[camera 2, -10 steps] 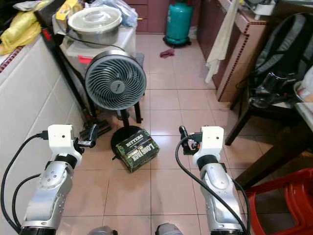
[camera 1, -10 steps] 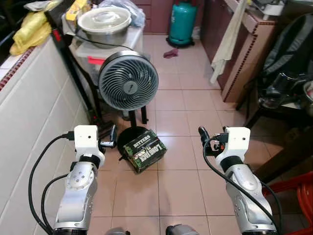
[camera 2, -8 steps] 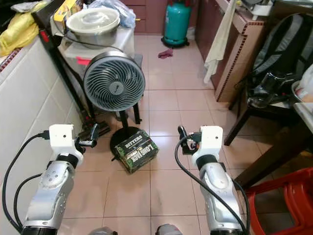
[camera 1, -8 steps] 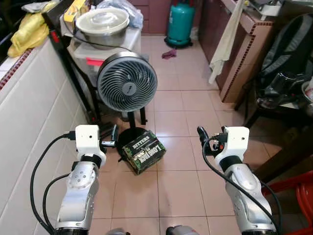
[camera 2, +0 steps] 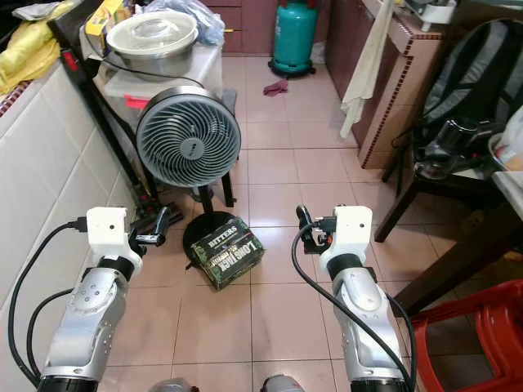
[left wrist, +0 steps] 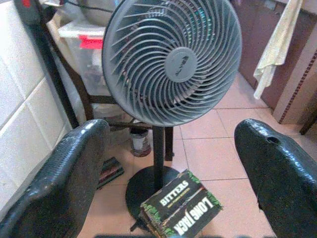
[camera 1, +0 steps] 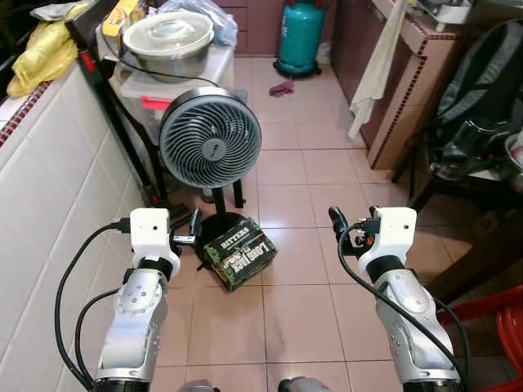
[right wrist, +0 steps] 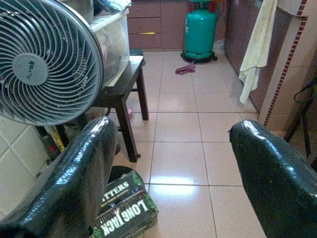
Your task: Setting the table
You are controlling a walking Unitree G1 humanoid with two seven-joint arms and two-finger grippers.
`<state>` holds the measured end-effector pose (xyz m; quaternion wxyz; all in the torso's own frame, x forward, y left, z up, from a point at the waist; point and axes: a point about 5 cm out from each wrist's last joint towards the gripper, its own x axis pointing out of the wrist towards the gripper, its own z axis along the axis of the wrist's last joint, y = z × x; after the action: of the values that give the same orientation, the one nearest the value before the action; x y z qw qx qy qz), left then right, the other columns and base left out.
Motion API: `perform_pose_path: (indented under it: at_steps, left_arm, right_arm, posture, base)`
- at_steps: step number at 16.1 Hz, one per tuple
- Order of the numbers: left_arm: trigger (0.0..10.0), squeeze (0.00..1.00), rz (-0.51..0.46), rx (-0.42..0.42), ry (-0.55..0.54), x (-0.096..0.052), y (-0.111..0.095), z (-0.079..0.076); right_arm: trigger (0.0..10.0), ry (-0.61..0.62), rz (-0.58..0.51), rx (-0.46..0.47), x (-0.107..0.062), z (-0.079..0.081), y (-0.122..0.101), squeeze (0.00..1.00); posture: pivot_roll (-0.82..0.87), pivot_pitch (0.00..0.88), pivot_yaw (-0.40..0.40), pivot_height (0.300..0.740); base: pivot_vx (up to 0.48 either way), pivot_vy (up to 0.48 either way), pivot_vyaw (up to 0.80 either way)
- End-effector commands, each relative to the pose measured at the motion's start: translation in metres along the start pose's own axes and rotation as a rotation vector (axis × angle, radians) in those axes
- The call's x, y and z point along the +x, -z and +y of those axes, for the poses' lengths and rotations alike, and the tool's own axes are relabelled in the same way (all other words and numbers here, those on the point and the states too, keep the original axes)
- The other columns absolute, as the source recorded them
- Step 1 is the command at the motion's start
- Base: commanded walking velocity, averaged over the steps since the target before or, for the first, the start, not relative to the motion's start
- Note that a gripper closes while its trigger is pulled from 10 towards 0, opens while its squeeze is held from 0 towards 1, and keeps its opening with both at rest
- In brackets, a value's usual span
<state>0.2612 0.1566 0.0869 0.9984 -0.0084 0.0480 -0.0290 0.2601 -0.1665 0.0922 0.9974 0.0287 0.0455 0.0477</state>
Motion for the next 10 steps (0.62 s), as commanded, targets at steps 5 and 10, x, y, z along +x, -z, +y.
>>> perform_pose_path:
  at_steps: [5,10]
  left_arm:
    - [10.0,0.00,-0.007,-0.002,0.026,0.0005,-0.0001,-0.0017]
    - [10.0,0.00,-0.008,-0.010,0.019,0.0012,0.0001,-0.0019]
  right_arm:
    - [10.0,-0.002,0.000,0.008,-0.0002,0.0000,-0.0002,0.00]
    - [10.0,-0.003,0.002,0.007,-0.0008,-0.0002,-0.0001,0.00]
  posture:
    - [-0.03,0.019,0.026,0.740]
    - [-0.04,0.021,0.024,0.740]
  base:
    - [0.000,0.000,0.00]
    - [0.000,0.000,0.00]
